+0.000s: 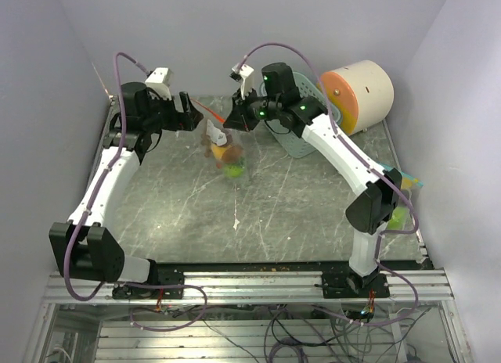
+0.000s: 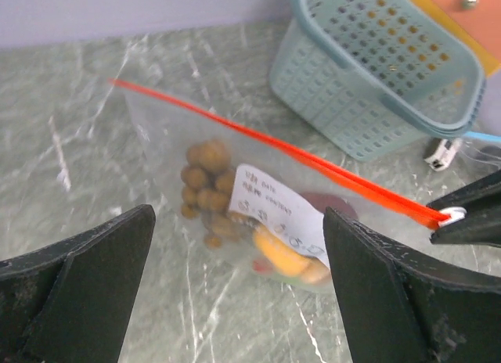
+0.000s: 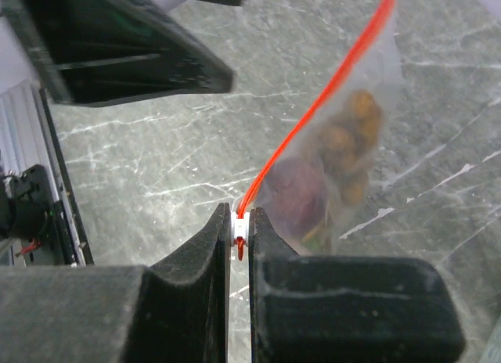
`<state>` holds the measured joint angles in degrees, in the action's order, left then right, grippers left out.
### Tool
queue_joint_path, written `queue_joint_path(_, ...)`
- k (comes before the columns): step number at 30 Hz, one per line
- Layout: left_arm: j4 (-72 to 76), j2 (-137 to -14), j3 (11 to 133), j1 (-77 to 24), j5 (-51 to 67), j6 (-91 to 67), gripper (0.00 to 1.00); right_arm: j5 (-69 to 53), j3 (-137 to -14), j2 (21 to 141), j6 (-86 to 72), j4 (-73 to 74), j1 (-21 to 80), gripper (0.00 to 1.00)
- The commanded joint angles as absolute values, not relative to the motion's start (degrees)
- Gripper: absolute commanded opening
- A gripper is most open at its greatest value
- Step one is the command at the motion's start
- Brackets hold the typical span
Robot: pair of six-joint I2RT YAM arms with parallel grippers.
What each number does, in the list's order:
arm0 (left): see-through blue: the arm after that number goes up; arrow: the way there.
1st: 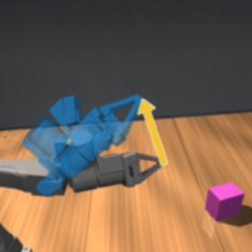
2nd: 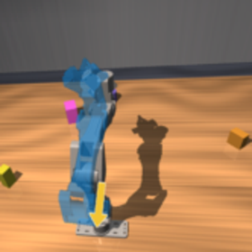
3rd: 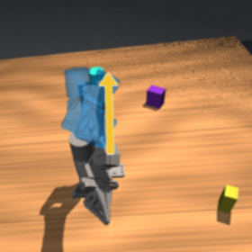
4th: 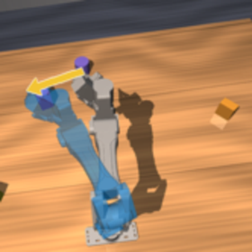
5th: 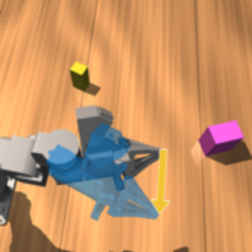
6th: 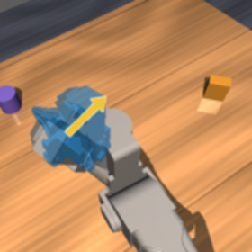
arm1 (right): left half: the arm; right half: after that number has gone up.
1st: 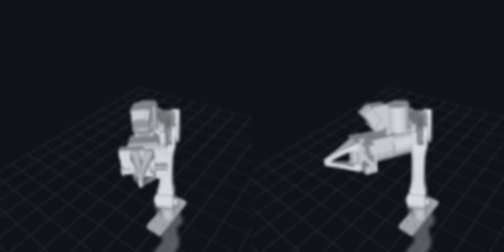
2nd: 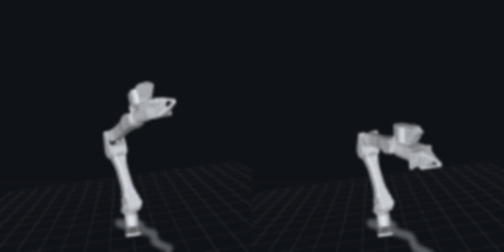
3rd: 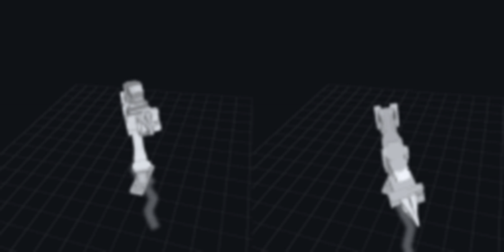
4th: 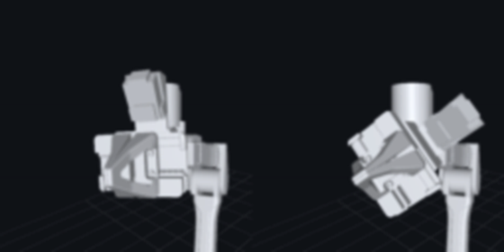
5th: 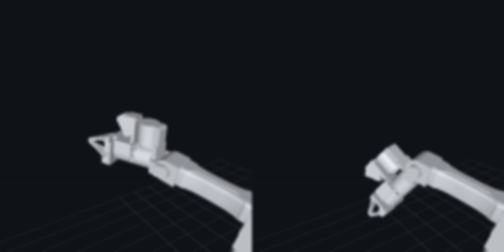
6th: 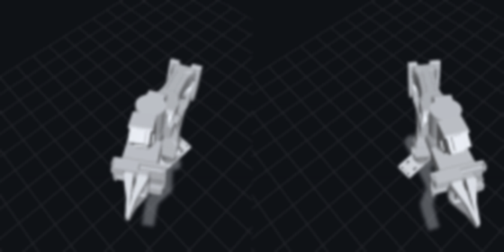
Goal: Open the zip-top bag and remove the fake food
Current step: Pick up the zipper food storage bag at the center of the board.
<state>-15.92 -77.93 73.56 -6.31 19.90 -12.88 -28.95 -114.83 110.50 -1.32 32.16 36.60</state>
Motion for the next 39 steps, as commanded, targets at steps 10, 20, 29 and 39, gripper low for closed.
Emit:
queue_joint_path(10, -1.2, -83.3, 80.9, -6.7, 50.9, -5.5, 0.99, -41.9, -117.9, 105.3, 4.1, 38.6, 36.3, 0.00)
queue_joint_path(20, 6.0, -87.5, 79.8, -7.6, 44.2, -7.7, 1.00, -49.9, -115.4, 103.4, 2.2, 37.2, 34.2, 0.00)
queue_joint_path(29, 2.4, -100.7, 83.5, -16.5, 39.0, -2.8, 0.93, -48.9, -111.0, 100.8, 2.0, 36.0, 31.9, 0.00)
queue_joint_path(39, 3.8, -101.8, 81.7, -16.9, 46.6, -4.7, 0.72, -43.4, -110.0, 98.9, 3.3, 38.0, 26.2, 0.00)
